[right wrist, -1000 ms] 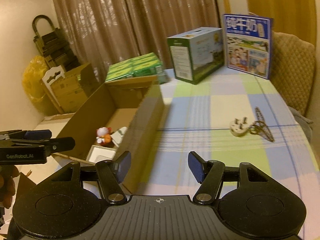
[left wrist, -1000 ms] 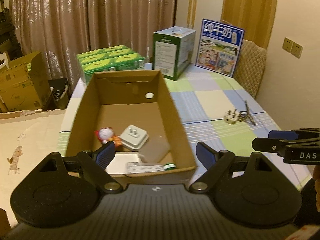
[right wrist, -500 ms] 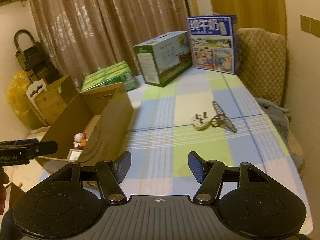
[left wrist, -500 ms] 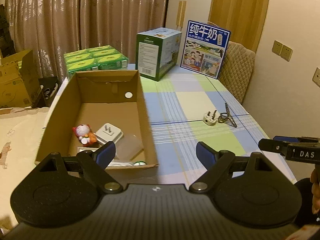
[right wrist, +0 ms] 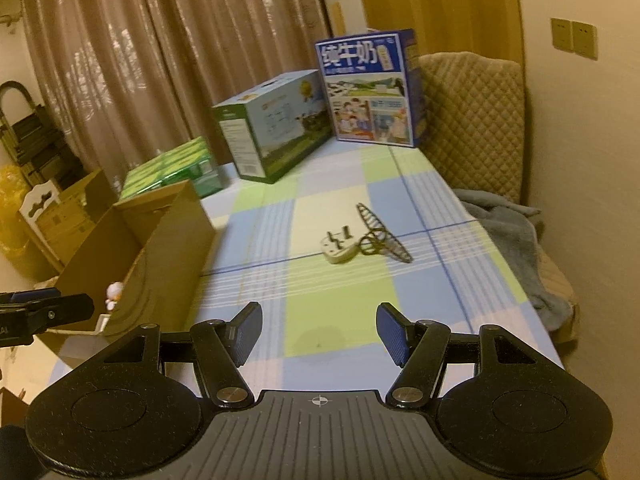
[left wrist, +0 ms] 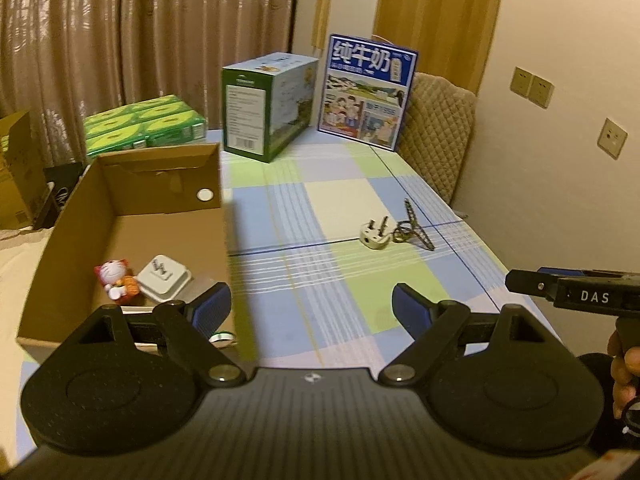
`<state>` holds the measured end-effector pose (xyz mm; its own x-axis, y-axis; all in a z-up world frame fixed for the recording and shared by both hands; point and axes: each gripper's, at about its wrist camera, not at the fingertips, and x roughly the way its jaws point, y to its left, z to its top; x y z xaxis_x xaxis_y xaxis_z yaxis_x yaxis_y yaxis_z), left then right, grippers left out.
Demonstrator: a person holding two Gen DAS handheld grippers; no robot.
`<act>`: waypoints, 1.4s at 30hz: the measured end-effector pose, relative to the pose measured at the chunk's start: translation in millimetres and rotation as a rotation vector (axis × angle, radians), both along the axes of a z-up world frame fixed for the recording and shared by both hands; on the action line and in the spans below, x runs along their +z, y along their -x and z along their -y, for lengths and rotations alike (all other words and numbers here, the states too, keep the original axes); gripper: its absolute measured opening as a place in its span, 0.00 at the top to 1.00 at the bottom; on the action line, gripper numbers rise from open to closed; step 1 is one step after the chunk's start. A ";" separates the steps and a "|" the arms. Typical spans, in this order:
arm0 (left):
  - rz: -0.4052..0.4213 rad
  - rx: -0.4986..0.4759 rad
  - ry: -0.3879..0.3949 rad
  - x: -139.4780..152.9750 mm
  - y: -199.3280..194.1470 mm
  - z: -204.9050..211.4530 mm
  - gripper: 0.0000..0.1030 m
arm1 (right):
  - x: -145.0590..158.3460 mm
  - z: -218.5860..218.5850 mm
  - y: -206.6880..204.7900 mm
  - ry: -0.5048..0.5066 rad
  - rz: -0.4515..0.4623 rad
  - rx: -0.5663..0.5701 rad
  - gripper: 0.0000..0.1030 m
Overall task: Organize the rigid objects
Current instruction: 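Move both open tools back over the table toward the white plug and wire toy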
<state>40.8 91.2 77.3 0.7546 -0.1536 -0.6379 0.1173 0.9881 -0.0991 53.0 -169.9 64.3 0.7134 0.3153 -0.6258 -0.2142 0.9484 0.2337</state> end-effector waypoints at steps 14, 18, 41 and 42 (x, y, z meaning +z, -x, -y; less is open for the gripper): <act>-0.022 -0.087 -0.008 -13.4 -32.6 43.2 0.18 | -12.4 37.1 -19.9 0.017 -0.035 -0.048 0.41; -0.032 -0.105 -0.010 -18.2 -42.0 53.7 0.18 | -16.0 44.4 -27.9 0.027 -0.053 -0.048 0.41; -0.054 -0.215 -0.094 -55.9 -125.8 96.4 0.18 | -38.3 59.0 -106.0 0.211 -0.004 0.132 0.41; -0.053 -0.226 -0.101 -58.3 -130.5 98.4 0.18 | -41.7 56.7 -111.6 0.231 0.008 0.165 0.41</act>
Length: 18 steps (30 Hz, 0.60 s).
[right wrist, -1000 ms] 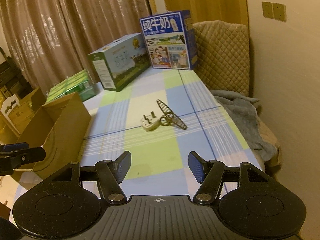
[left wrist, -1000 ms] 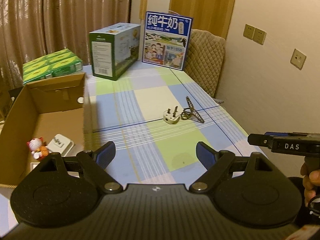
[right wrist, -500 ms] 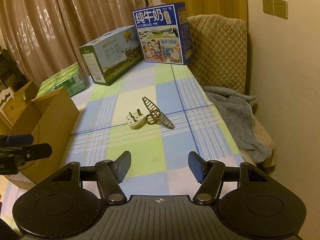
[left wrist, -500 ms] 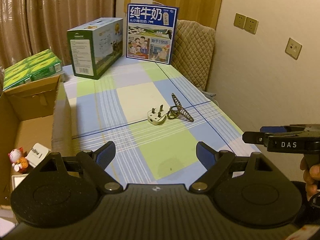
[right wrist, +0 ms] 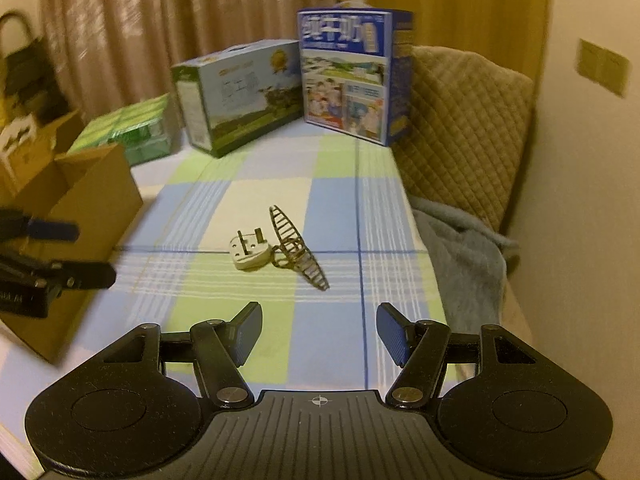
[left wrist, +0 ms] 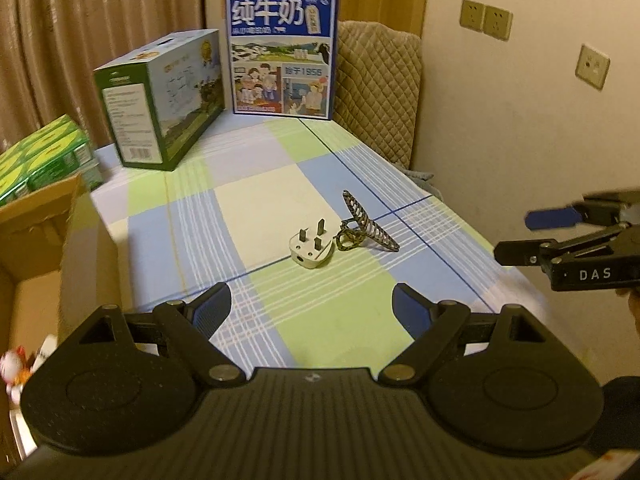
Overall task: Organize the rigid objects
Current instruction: 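Move both open tools back over the table toward the white plug and wire toy, then grasp the brown wire toy with right tool while left tool grasps white plug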
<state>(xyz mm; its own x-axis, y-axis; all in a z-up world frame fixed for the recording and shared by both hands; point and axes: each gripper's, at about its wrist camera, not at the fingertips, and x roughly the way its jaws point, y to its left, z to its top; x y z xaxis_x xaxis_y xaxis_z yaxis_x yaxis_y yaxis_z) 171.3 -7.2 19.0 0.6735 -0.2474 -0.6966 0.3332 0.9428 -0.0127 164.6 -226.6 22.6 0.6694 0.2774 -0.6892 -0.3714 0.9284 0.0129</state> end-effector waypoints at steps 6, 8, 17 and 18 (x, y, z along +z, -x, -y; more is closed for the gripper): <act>-0.009 -0.066 -0.058 -19.6 -29.1 12.1 0.17 | -19.9 -13.1 -30.4 0.078 0.025 0.174 0.41; -0.004 -0.087 -0.091 -26.1 -38.4 16.6 0.17 | -29.3 -16.7 -42.2 0.097 0.023 0.207 0.40; -0.016 -0.153 -0.149 -46.0 -85.4 24.4 0.17 | -64.4 -26.1 -89.5 0.124 -0.014 0.300 0.40; -0.019 -0.163 -0.153 -48.0 -90.6 24.7 0.17 | -68.1 -29.1 -93.9 0.129 -0.014 0.312 0.40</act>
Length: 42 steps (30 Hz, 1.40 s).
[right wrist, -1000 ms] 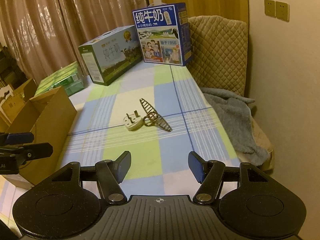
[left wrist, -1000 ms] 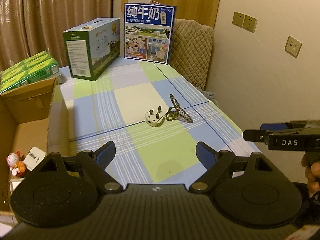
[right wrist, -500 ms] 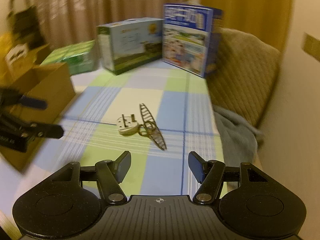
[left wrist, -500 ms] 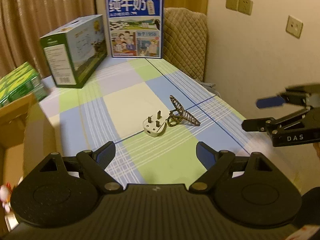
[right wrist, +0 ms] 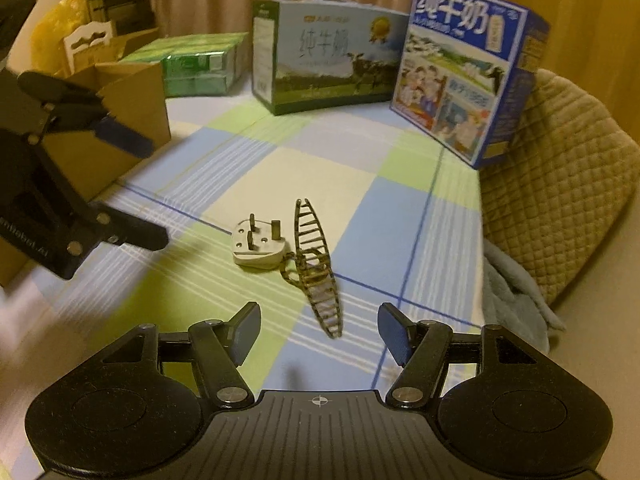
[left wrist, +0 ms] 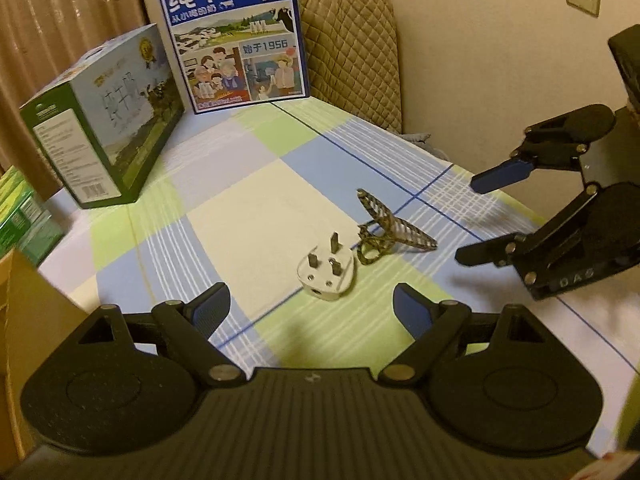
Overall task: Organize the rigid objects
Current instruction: 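Grasp the brown wire toy with right tool while left tool grasps white plug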
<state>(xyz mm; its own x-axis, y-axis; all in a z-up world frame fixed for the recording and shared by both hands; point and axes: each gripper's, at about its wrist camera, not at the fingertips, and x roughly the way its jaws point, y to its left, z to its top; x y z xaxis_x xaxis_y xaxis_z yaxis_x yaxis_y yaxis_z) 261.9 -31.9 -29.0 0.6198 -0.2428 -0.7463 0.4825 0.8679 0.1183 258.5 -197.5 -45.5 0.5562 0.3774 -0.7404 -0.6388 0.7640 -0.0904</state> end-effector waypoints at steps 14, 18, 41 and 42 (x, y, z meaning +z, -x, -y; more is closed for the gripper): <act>-0.083 -0.077 -0.052 -36.3 -41.8 0.1 0.17 | -32.8 -28.0 -49.9 0.006 -0.034 0.049 0.40; -0.093 -0.093 -0.060 -45.0 -47.4 0.7 0.17 | -37.9 -35.6 -55.3 0.028 -0.030 0.065 0.48; -0.112 -0.144 0.009 -78.8 -80.6 26.6 0.45 | -29.7 -2.1 -34.2 -0.079 -0.145 -0.154 0.78; -0.118 -0.141 0.019 -78.4 -80.8 26.5 0.52 | -29.9 -1.3 -32.8 -0.081 -0.147 -0.160 0.78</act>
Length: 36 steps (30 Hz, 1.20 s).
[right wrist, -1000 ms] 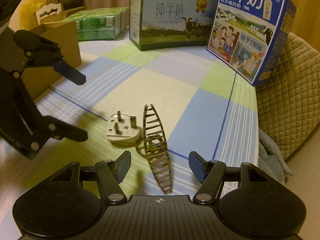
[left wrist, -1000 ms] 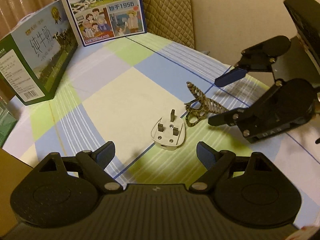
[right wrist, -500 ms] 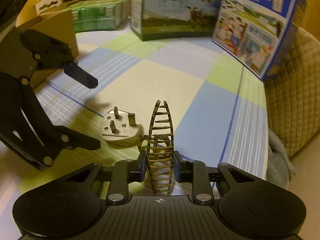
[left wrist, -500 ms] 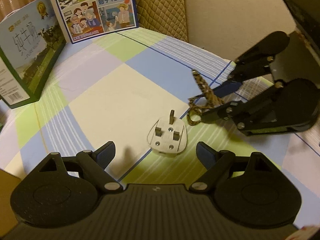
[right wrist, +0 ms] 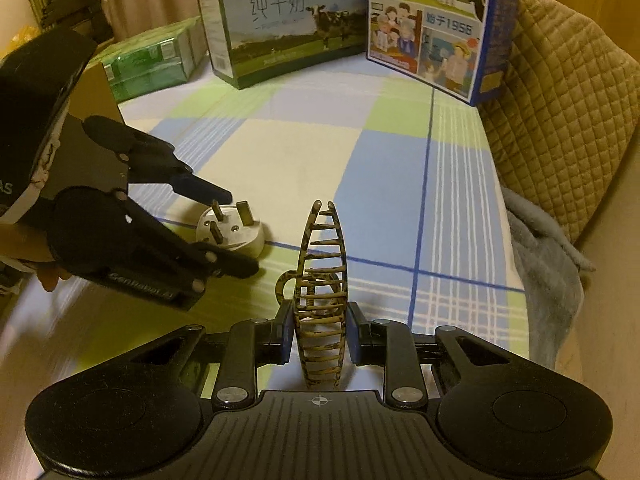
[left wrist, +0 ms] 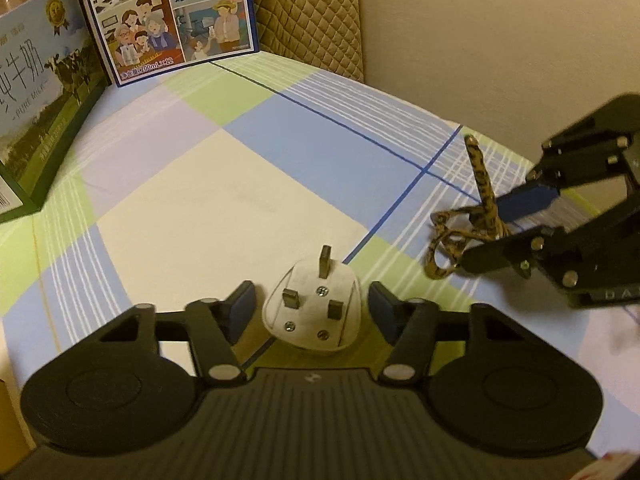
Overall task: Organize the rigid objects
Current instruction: 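Grasp the brown wire toy with right tool while left tool grasps white plug, then carry the white plug and brown wire toy over the cardboard box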
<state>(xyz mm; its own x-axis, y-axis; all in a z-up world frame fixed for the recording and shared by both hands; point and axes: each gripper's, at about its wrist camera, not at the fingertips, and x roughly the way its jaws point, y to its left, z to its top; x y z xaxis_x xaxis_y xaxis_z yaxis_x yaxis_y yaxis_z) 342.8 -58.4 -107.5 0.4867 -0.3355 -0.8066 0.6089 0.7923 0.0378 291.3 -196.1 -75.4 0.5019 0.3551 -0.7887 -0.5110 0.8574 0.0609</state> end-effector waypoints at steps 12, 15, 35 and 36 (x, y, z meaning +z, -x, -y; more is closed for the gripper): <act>-0.099 0.118 -0.004 7.9 30.7 -9.3 0.57 | 11.2 4.6 16.0 -0.040 -0.044 -0.072 0.78; -0.126 0.140 0.002 12.4 48.7 -13.2 0.57 | 18.9 4.3 26.3 -0.050 -0.051 -0.082 0.78; -0.081 0.345 0.191 89.8 199.9 -63.6 0.58 | 107.3 -14.1 136.4 -0.115 0.028 -0.093 0.78; -0.072 0.356 0.203 95.3 206.9 -67.0 0.58 | 111.8 -17.1 143.1 -0.118 0.036 -0.088 0.78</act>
